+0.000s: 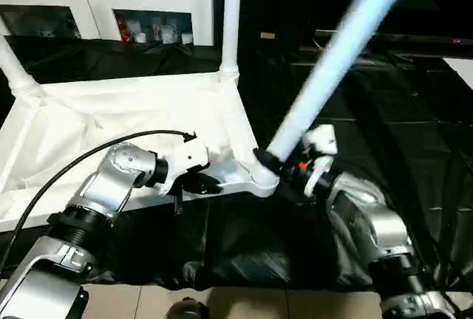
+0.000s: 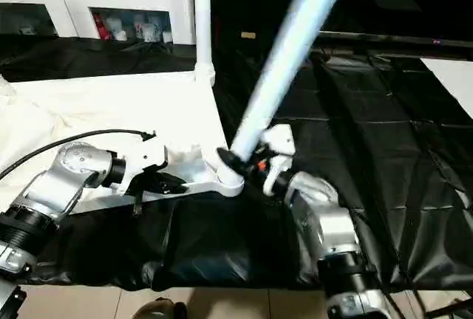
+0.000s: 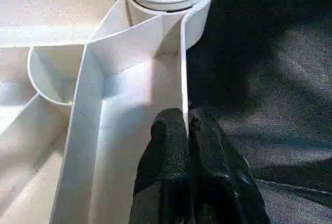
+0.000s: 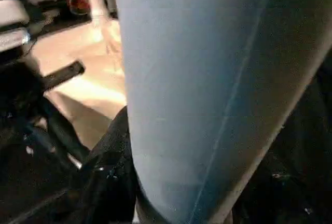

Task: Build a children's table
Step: Insert table leg to table base

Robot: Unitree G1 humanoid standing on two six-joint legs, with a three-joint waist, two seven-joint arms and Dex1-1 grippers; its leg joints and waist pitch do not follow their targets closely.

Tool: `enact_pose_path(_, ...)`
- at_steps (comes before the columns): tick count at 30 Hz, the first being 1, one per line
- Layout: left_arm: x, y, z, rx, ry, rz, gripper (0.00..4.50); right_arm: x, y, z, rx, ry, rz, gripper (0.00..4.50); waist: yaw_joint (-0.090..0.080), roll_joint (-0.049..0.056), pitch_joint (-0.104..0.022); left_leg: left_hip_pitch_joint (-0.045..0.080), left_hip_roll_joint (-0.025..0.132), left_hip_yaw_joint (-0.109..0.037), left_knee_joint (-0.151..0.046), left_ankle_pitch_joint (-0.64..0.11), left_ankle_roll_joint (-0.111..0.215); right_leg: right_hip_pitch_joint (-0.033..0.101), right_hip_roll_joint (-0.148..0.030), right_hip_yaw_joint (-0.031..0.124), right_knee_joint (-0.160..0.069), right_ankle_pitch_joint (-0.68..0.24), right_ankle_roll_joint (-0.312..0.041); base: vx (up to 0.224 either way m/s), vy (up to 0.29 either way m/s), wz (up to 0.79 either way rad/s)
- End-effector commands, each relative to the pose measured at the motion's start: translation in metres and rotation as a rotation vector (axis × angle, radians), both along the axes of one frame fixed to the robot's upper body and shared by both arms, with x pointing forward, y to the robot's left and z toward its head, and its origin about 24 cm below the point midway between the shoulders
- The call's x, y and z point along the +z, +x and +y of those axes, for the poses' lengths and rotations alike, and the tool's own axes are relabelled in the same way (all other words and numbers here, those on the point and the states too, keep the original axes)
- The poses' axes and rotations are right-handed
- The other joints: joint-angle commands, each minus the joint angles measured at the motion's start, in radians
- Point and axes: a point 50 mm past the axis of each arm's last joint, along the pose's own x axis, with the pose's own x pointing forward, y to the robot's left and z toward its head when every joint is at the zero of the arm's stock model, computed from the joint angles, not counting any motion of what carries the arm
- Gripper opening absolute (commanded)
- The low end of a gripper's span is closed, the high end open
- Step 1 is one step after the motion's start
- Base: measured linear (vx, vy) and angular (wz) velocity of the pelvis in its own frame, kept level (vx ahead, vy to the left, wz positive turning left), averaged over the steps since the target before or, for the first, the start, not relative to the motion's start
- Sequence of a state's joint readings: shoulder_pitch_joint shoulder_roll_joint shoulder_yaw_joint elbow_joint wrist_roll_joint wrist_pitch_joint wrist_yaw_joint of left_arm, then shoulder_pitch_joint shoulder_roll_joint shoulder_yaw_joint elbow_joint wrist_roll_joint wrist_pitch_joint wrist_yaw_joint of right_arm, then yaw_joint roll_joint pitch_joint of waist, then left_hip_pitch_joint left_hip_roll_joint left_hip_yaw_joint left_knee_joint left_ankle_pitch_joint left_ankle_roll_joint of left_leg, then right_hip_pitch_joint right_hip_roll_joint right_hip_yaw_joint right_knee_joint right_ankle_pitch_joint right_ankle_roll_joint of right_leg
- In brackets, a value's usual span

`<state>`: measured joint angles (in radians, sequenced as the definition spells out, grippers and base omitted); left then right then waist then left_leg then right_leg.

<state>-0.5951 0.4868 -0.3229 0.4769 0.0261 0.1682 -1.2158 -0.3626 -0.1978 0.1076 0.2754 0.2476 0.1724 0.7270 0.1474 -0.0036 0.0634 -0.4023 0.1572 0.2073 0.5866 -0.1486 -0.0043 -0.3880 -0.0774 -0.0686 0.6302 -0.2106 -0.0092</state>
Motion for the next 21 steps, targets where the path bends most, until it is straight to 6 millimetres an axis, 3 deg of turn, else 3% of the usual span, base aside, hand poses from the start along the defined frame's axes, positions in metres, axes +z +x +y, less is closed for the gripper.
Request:
enact_pose_path(1, 0.0221, 0.0098, -0.0051, -0.025, -0.006, -0.095, 0.00, -0.0132, -0.0036, -0.0064, -0.012, -0.084, 0.048, 1.89, -0.006, 0.013, -0.071, 0.048, 0.087, -0.051, -0.081, -0.369, -0.080, 0.021, -0.104, 0.061, -0.084, -0.213, -0.194, 0.000, 0.000, 0.00)
enact_pose_path(11, 0.0215, 0.0106, -0.0043, -0.018, -0.004, -0.095, 0.00, -0.0147, -0.0020, 0.0026, 0.094, -0.142, 0.069, 1.89, -0.007, 0.005, -0.071, 0.045, 0.088, -0.050, -0.079, -0.341, -0.061, 0.023, -0.104, 0.060, -0.082, -0.205, -0.198, 0.000, 0.000, 0.00)
enact_pose_path(21, 0.0227, 0.0105, -0.0041, -0.057, -0.008, -0.082, 0.00, -0.0196, 0.0014, 0.0020, 0.232, -0.106, 0.093, 1.89, -0.006, 0.009, -0.074, 0.044, 0.088, -0.049, -0.075, -0.334, -0.051, 0.026, -0.103, 0.059, -0.080, -0.177, -0.216, 0.000, 0.000, 0.00)
